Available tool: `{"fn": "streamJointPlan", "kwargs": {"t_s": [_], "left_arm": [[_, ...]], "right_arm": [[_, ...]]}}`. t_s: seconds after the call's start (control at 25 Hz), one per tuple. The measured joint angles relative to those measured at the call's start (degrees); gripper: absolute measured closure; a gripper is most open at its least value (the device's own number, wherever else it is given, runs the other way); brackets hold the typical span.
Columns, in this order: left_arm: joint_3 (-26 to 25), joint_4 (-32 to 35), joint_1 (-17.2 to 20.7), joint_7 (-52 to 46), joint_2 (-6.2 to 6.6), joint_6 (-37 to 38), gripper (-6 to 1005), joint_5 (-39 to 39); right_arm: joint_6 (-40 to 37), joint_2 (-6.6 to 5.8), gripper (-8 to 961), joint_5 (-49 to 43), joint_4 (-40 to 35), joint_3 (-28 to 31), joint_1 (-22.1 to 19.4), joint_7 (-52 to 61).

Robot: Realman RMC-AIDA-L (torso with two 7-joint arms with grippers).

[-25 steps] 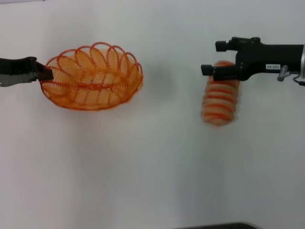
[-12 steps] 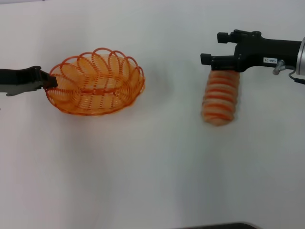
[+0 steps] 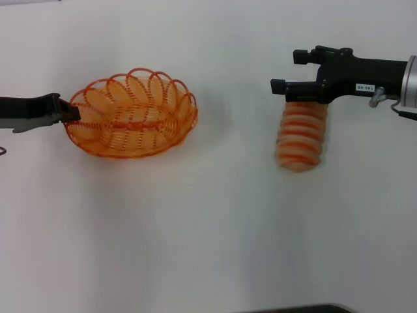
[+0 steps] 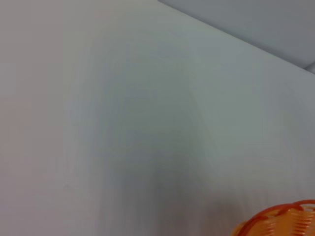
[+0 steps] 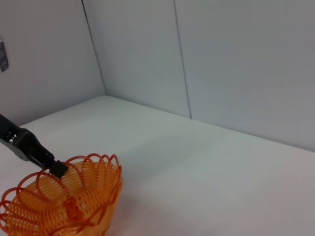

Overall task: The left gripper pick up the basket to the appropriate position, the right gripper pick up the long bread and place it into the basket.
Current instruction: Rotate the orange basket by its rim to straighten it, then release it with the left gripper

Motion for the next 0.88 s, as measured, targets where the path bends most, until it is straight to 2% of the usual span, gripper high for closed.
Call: {"fn": "streamJointPlan", "kwargs": {"t_s": [0.88], "left_arm": [[1.8,-2.4,0.0,0.0,0.18,-3.2,918,0.1]], "right_arm": [[1.2,0.00,22,0.0,0.2,-0.3,0.4,-0.2]]}}
